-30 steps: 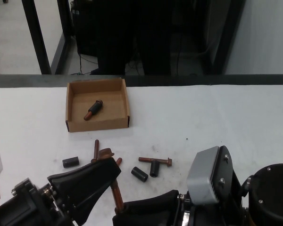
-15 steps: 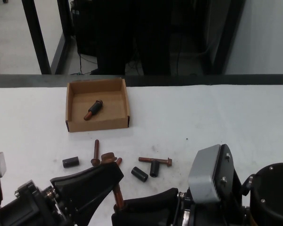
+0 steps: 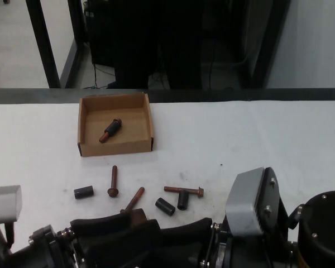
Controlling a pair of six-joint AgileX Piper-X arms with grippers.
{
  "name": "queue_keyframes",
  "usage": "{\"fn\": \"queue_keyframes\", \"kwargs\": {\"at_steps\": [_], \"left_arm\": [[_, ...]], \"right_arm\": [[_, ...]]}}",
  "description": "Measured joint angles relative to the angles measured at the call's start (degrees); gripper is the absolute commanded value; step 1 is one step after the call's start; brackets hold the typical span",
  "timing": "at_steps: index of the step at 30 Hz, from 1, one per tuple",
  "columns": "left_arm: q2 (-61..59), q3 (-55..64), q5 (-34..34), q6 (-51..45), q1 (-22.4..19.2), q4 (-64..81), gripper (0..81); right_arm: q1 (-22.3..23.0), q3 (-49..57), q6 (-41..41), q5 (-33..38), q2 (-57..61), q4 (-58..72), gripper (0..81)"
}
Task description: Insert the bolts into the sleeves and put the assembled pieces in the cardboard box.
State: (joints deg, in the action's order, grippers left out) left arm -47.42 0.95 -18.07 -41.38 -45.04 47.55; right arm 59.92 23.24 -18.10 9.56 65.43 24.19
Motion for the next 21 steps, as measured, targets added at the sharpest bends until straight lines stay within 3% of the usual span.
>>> {"fn": "queue_keyframes", "kwargs": {"at_steps": [10, 17, 21], "left_arm": [[0.0, 0.0, -2.62, 1.6, 1.47, -2.24, 49.9], [0.0, 0.0, -5.21, 3.96, 9.8, -6.05, 48.9], [0.0, 0.79, -8.66, 4.37, 16.6, -8.81, 37.2]], "right_arm": [[0.0, 0.0, 0.0, -0.91, 0.0, -0.41, 0.2], [-1.25, 0.16, -0.84, -2.11, 0.0, -0.15, 0.2], [-1.23, 0.67, -0.85, -1.58, 0.0, 0.56, 0.2]]}}
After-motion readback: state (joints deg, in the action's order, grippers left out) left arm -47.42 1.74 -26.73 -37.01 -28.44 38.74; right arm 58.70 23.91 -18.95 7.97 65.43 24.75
